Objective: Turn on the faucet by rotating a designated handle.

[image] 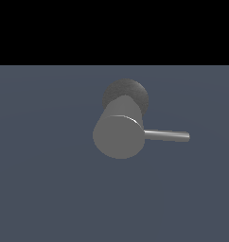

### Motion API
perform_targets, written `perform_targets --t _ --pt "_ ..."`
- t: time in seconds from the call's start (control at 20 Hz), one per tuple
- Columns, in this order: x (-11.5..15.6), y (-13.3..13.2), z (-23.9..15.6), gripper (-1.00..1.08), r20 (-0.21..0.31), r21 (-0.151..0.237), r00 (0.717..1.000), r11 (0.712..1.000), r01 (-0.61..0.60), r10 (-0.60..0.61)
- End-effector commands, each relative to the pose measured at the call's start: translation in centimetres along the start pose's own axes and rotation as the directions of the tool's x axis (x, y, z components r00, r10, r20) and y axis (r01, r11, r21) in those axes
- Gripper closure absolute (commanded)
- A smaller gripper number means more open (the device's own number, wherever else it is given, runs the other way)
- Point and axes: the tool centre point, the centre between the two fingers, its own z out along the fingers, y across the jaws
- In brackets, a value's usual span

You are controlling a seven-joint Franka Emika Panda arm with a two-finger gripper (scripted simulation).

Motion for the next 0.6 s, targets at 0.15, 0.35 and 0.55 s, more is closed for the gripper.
perform_targets --t 0.15,0.35,0.55 --pt "0.02 0.07 -0.08 1.08 -0.003 0.005 1.000 1.000 -0.004 0.004" --pt "0.11 0.28 -0.39 1.08 -0.017 0.030 1.000 0.999 -0.013 0.013" --pt "0.20 0.30 -0.72 1.08 -0.036 0.080 0.999 0.997 -0.009 0.012"
